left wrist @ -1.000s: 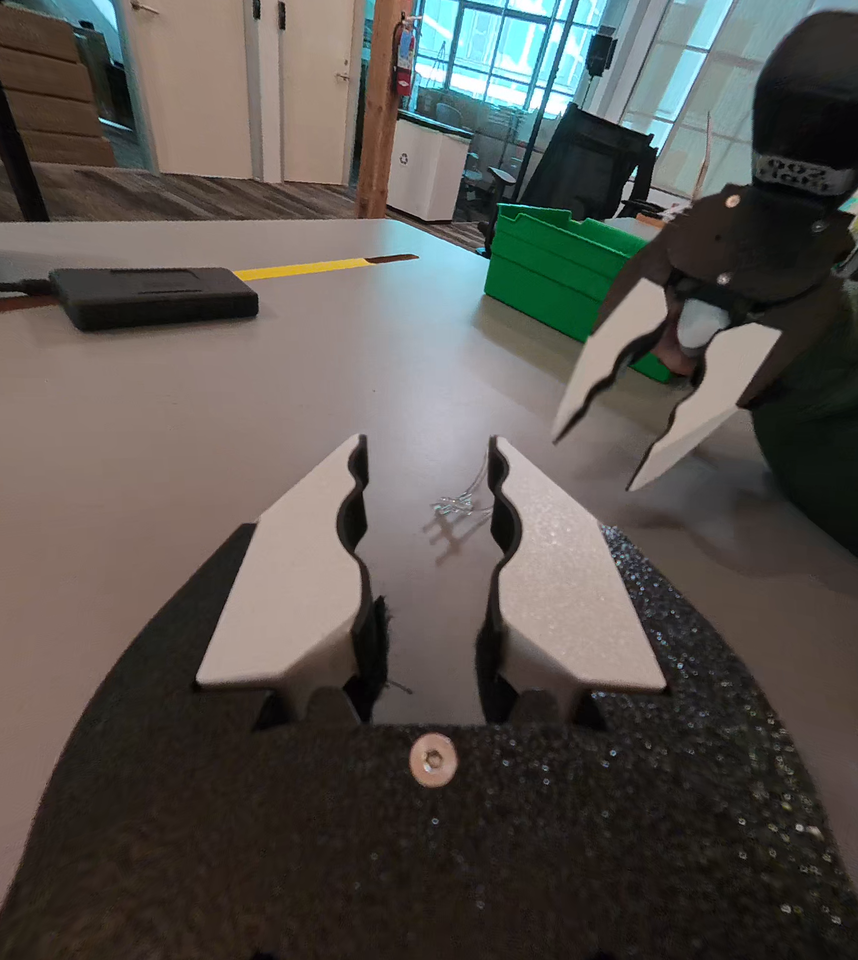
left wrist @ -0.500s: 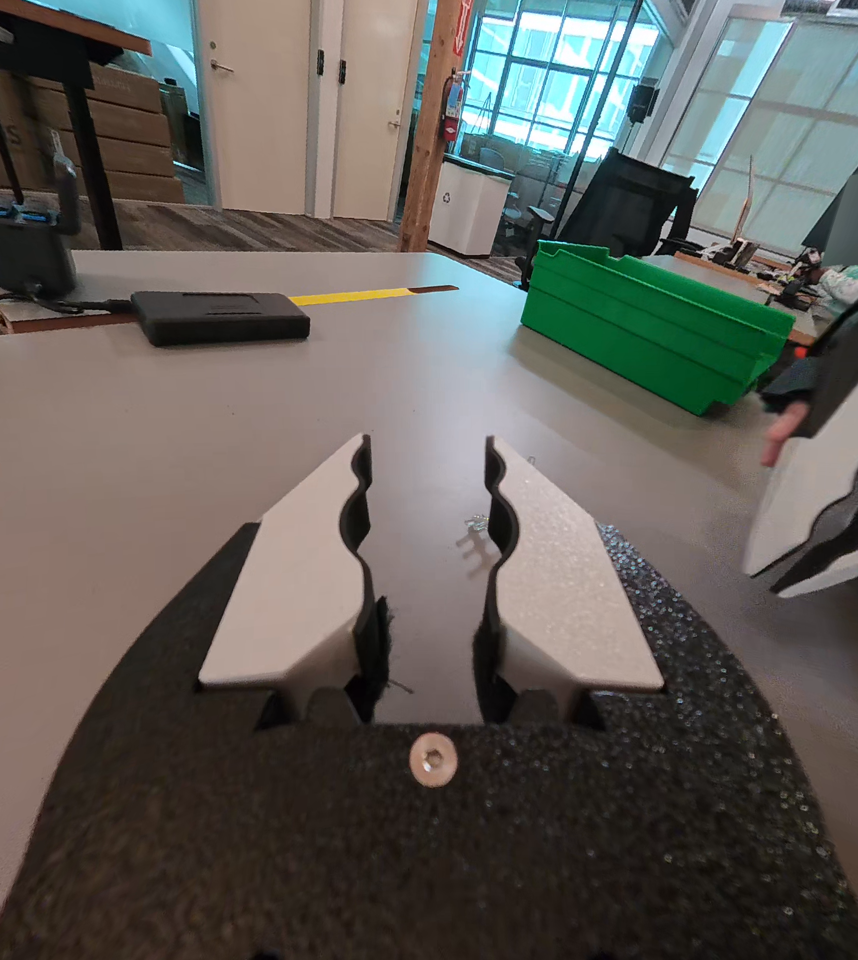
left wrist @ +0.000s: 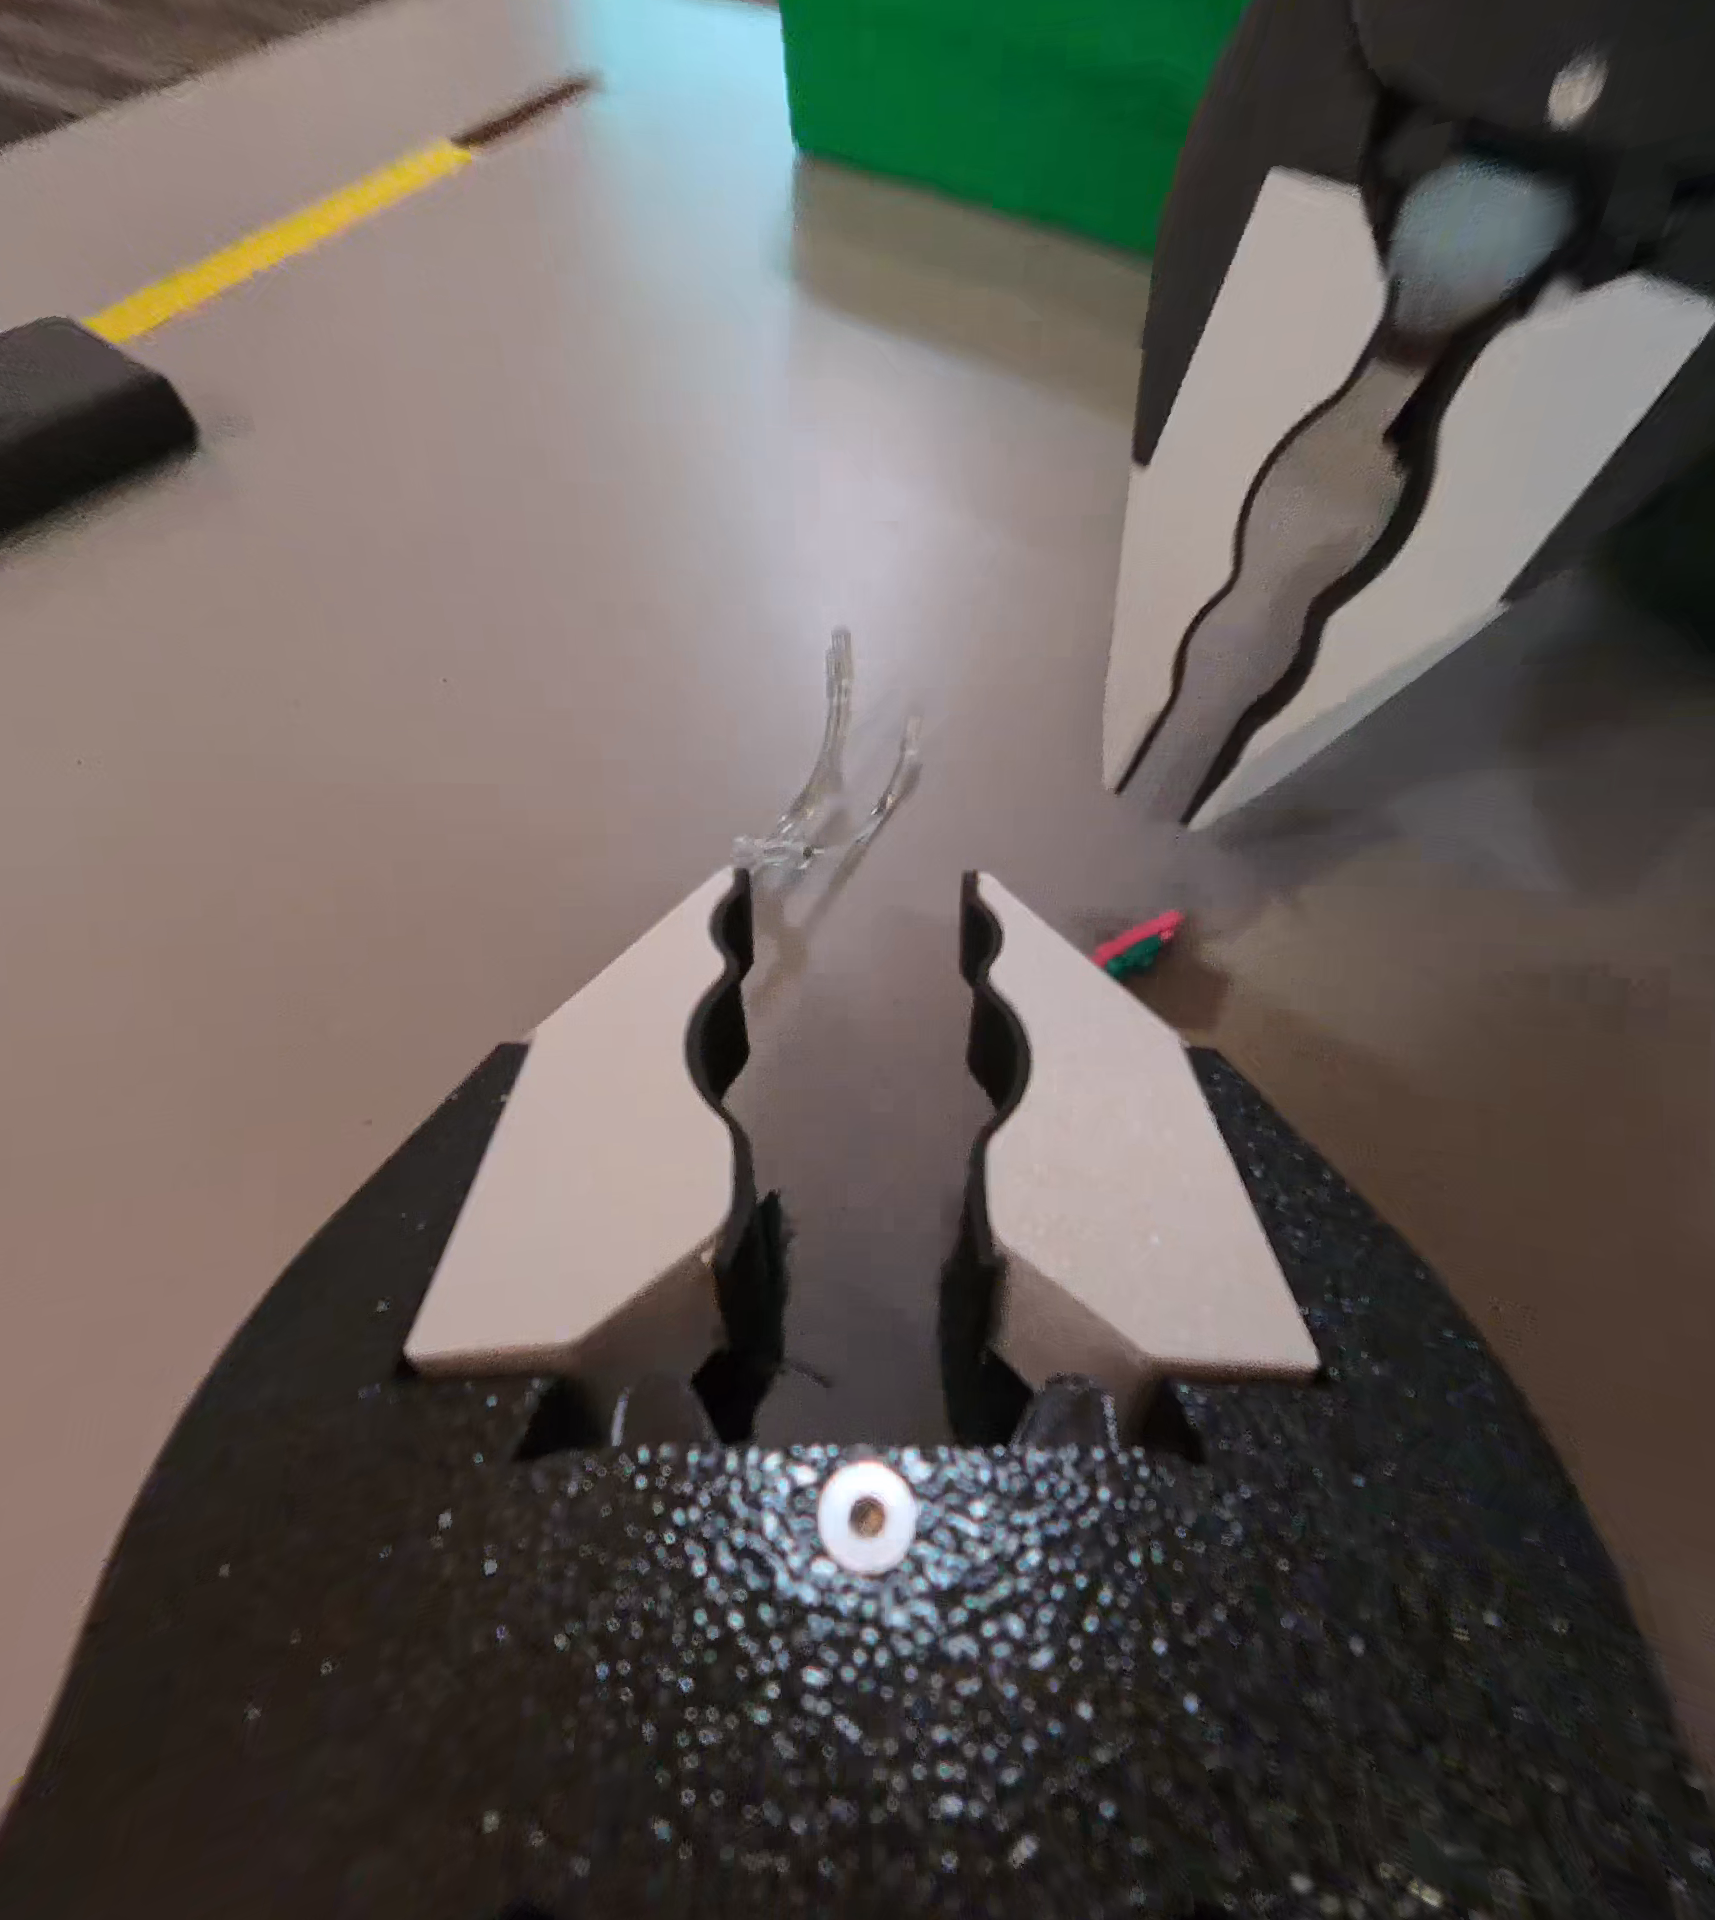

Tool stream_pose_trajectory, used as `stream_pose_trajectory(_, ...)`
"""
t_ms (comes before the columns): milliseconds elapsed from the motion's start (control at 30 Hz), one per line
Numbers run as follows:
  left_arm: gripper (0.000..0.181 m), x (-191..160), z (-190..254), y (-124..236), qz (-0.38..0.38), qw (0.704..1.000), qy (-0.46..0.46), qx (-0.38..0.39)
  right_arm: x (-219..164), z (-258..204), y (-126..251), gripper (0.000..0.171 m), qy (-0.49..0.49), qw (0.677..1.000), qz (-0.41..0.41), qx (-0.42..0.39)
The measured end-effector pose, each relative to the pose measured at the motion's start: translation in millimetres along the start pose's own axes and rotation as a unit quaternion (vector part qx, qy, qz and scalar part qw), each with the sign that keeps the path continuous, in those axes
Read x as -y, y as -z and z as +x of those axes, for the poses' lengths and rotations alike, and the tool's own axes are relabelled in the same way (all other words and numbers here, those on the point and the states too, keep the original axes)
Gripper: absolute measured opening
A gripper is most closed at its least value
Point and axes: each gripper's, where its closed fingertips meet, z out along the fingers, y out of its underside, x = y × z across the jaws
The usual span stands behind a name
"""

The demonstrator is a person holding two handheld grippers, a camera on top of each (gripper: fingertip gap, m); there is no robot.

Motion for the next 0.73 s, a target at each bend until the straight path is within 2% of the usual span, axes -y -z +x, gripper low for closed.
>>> stream_pose_trajectory(33, 0.034, -1.1, -1.9, -4.0, -0.017, 1.0, -0.024, 0.008, 0.0, -2.7, 0.2, 0.013, -0.002, 1.0, -0.001, 0.007)
stream_pose_trajectory(167, 0.038, 0.2, -9.9, -20.0, -0.06, 0.992, -0.108, 0.02, 5.1, -24.5, 5.9, 0.014, 0.03, 0.999, -0.02, 0.021)
stream_pose_trajectory(300, 0.041, -12.9, -8.1, -32.0, -0.093, 0.974, -0.209, -0.001, 5.0, -35.9, 8.1, 0.013, 0.044, 0.998, -0.03, 0.032)
stream_pose_trajectory(600, 0.013, -14.3, -12.4, -36.8, -0.094, 0.968, -0.233, 0.014, 3.1, -28.6, 9.8, 0.015, 0.033, 0.999, -0.027, 0.024)
stream_pose_trajectory(667, 0.011, -14.4, -16.2, -36.9, -0.094, 0.969, -0.227, 0.028, 4.4, -26.0, 9.9, 0.017, 0.034, 0.999, -0.024, 0.017)
stream_pose_trajectory(733, 0.0, -13.3, -18.4, -34.9, -0.092, 0.973, -0.207, 0.033, 6.5, -23.0, 10.6, 0.02, 0.04, 0.999, -0.018, 0.007)
